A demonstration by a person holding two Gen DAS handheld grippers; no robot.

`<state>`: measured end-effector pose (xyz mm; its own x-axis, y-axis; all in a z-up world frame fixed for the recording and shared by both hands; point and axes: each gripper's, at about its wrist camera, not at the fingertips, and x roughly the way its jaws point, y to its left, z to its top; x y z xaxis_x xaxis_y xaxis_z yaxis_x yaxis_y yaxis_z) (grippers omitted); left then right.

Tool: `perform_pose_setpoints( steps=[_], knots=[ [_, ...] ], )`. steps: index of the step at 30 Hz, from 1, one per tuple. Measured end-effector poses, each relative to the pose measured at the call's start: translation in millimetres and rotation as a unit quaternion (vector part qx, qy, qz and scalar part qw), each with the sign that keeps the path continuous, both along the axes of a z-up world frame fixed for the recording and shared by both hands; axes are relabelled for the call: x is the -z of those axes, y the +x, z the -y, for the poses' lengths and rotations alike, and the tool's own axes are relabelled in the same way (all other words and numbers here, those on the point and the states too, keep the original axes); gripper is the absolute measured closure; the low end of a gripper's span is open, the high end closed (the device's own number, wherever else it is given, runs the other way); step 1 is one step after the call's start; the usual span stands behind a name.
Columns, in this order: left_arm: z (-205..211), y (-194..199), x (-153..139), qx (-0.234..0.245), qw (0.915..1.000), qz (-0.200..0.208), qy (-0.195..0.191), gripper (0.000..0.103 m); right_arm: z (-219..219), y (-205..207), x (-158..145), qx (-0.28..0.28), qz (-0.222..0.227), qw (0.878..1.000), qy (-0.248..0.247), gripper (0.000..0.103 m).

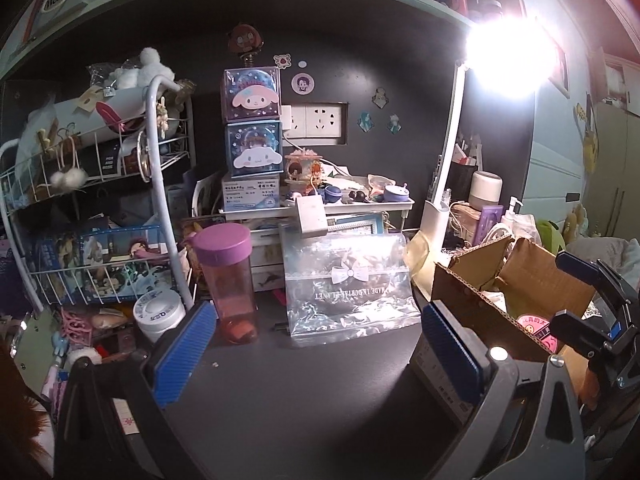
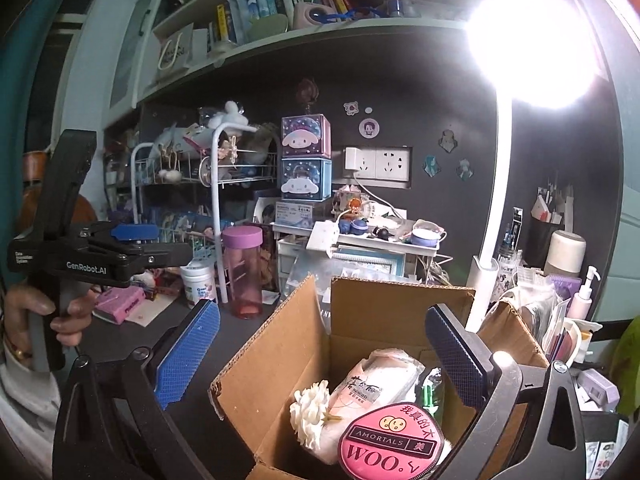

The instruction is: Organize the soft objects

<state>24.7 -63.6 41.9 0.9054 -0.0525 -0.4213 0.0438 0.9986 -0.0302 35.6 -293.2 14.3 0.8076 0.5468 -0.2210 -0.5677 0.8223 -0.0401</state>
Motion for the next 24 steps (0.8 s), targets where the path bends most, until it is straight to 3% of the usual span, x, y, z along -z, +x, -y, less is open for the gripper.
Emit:
perform_pose_setpoints(
  steps=[24],
  knots=[
    [7.1, -4.5, -2.5, 0.003, 1.0000, 0.009, 0.003, 0.001, 11.0, -0.7, -3.9, 0.001, 0.005, 1.000, 0.022, 0.000]
  ],
)
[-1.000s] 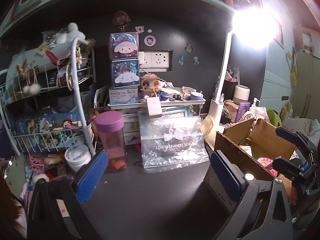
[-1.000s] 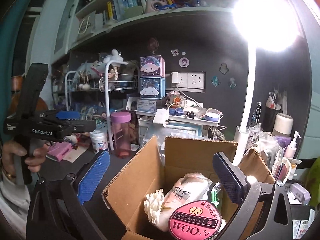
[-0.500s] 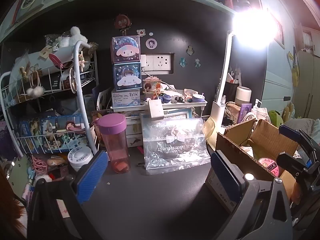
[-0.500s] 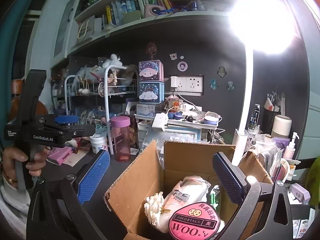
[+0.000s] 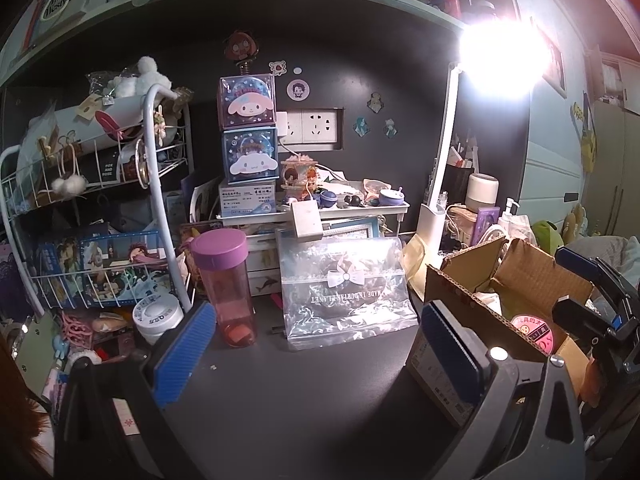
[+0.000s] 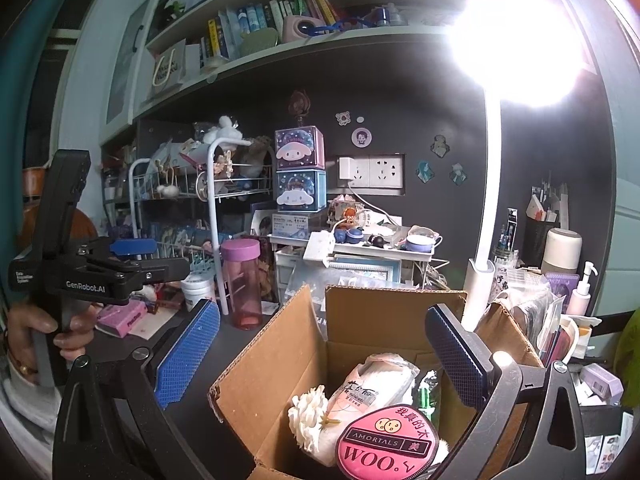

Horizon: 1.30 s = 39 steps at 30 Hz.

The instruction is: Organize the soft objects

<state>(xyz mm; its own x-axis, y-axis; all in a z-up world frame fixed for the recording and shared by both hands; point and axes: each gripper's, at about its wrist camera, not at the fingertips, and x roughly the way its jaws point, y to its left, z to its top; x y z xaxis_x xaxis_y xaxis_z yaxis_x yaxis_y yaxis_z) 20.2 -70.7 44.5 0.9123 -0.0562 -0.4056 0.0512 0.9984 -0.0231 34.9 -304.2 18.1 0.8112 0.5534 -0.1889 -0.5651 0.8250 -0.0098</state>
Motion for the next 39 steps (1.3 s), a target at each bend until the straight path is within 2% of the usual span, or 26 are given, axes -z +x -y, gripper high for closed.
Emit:
perform_pose_setpoints(
  steps=[39],
  knots=[
    [9.7, -8.2, -1.5, 0.013, 0.9999, 0.003, 0.005, 0.001, 3.1, -16.6, -3.9, 0.017, -0.004, 1.000, 0.014, 0.000]
  ],
)
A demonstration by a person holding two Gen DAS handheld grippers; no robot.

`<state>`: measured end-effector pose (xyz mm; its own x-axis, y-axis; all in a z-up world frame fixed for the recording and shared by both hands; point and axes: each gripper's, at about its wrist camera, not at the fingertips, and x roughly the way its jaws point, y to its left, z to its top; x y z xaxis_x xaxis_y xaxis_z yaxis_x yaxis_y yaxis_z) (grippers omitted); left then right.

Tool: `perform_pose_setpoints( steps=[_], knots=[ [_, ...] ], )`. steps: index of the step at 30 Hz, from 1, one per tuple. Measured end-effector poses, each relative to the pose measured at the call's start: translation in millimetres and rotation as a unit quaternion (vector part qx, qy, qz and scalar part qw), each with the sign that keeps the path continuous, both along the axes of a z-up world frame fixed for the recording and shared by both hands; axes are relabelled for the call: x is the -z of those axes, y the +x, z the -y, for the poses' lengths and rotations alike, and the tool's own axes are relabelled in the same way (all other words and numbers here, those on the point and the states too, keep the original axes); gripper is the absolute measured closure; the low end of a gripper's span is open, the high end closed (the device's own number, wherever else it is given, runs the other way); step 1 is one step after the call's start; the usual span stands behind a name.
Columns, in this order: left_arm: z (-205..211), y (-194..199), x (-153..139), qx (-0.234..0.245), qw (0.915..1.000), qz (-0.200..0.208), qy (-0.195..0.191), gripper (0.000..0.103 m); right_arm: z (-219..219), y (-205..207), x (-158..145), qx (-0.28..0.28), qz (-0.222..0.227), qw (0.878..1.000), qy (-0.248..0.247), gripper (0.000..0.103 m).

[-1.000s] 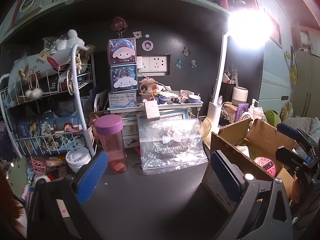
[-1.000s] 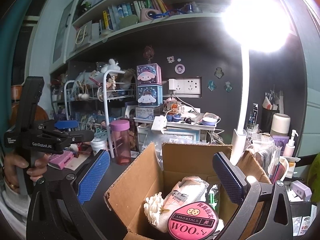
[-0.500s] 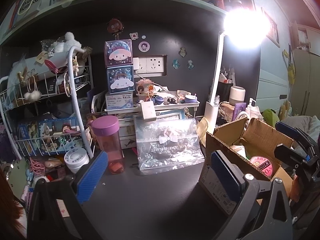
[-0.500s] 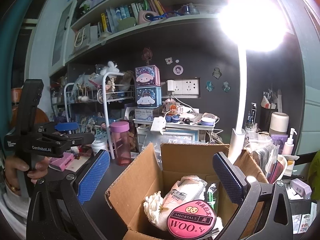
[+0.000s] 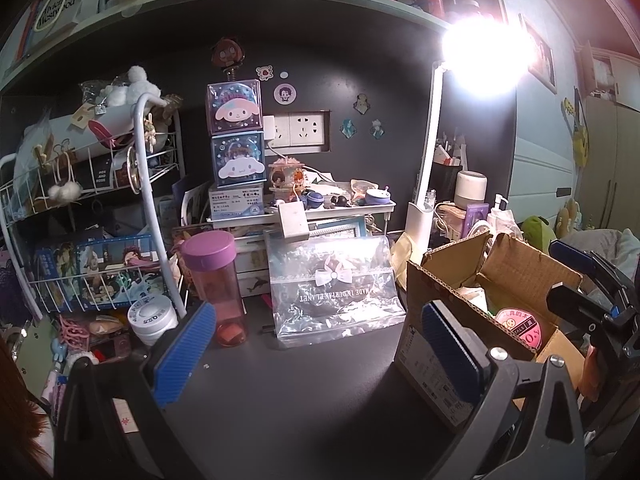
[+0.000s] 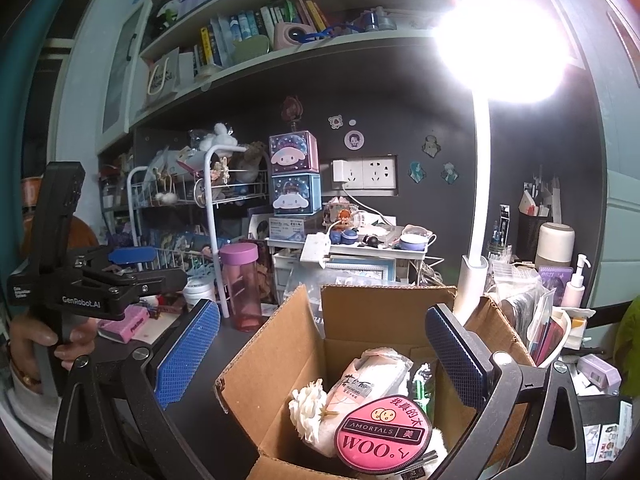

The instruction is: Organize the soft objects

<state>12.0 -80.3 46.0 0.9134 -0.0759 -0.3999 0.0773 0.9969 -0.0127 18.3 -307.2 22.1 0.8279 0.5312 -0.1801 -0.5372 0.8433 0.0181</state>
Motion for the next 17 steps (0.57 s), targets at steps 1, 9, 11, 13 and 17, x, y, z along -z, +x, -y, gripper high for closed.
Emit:
perform_pose_setpoints(
  steps=[1, 9, 11, 13, 17],
  knots=[
    [0.1, 0.1, -0.1, 0.000, 1.0000, 0.000, 0.000, 0.001, 0.9, 0.7, 0.1, 0.000, 0.000, 1.000, 0.001, 0.000],
    [-3.1, -3.8, 1.2, 0.002, 1.0000, -0.001, -0.002, 0.001, -0.1, 0.2, 0.1, -0.002, -0.001, 1.000, 0.002, 0.000],
    [-3.1, -3.4, 1.2, 0.002, 1.0000, -0.001, -0.002, 0.001, 0.1, 0.7, 0.2, -0.001, 0.000, 1.000, 0.001, 0.000],
    [-3.4, -3.2, 1.2, 0.003, 1.0000, -0.001, -0.002, 0.001, -0.5, 0.2, 0.2, -0.001, 0.000, 1.000, 0.001, 0.000],
    [-3.9, -3.3, 1.2, 0.000, 1.0000, -0.001, 0.000, 0.001, -1.1, 0.2, 0.6, -0.002, -0.001, 1.000, 0.003, 0.000]
  ],
)
